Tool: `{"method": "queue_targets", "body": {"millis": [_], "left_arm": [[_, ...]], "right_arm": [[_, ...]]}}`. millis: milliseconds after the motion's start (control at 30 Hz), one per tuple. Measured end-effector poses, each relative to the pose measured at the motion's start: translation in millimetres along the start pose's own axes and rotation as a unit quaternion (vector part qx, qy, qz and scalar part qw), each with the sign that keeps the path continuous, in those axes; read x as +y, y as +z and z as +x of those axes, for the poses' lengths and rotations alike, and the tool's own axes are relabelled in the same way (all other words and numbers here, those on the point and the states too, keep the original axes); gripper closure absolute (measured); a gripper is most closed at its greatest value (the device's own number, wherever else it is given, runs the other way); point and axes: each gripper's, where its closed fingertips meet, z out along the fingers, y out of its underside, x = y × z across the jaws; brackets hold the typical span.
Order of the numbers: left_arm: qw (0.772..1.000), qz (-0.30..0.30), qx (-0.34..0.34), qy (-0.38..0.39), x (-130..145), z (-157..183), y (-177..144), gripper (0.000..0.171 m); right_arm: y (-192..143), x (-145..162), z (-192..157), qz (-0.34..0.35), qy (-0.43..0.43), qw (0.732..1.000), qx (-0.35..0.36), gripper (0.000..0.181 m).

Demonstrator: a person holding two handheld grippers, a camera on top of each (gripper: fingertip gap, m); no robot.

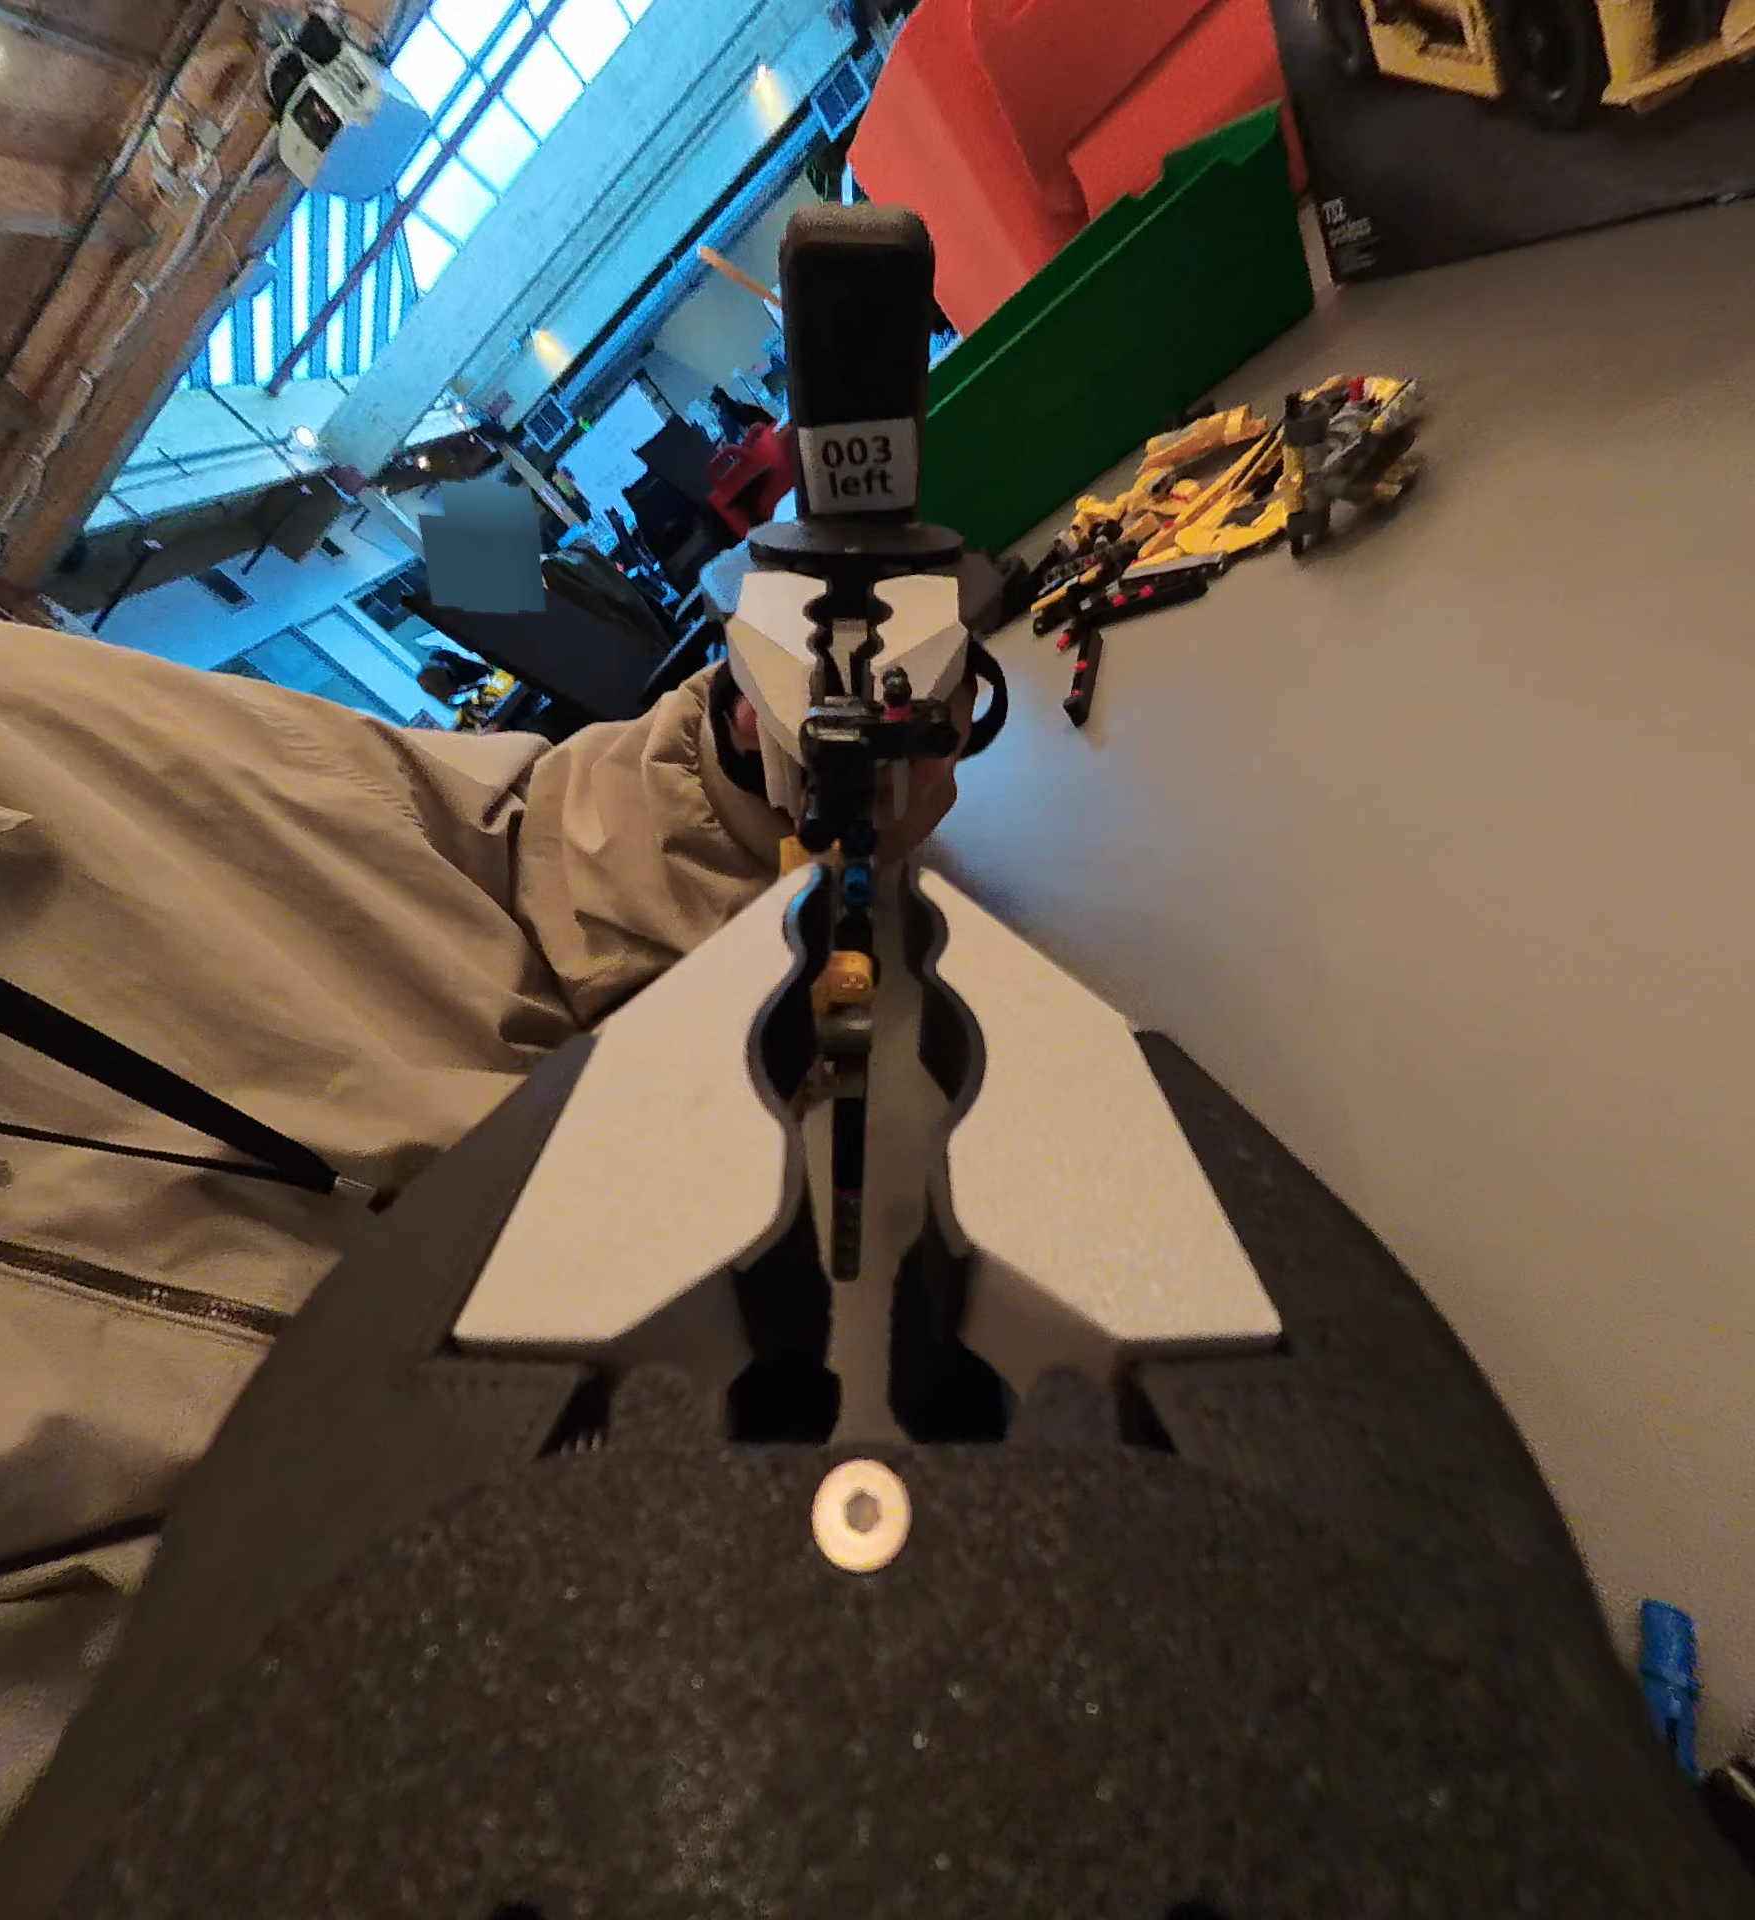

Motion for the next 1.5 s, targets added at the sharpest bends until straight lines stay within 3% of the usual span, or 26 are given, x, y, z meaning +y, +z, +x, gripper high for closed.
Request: {"method": "queue_targets", "body": {"millis": [33, 233, 367, 667, 800, 1500], "left_arm": [[1.0, -0.002, 0.0, 0.0, 1.1, -0.2, 0.6, 0.164], [1.0, 0.01, -0.009, -0.008, -2.3, -3.3, 0.9, 0.164], [1.0, 0.004, 0.007, 0.005, -0.8, 1.9, 2.2, 0.138], [0.997, -0.007, -0.032, 0.075, 10.7, -2.9, 16.9, 0.139], [0.997, -0.002, -0.019, 0.069, 12.0, -2.1, 19.9, 0.156], [0.992, -0.055, -0.02, 0.111, 24.7, 9.1, 24.6, 0.157]], "right_arm": [[1.1, 3.5, -1.3, -0.01, 0.002, 1.0, -0.006, 0.178], [0.4, 0.3, 2.4, 0.001, -0.001, 1.0, 0.007, 0.179], [-6.9, -17.1, -5.9, 0.056, 0.017, 0.998, -0.026, 0.179], [7.8, -14.9, -1.1, 0.057, 0.037, 0.998, -0.021, 0.179], [16.9, -8.7, -2.0, 0.038, 0.025, 0.999, -0.016, 0.179], [10.4, 6.1, -13.8, -0.03, -0.062, 0.998, -0.002, 0.179]]}}
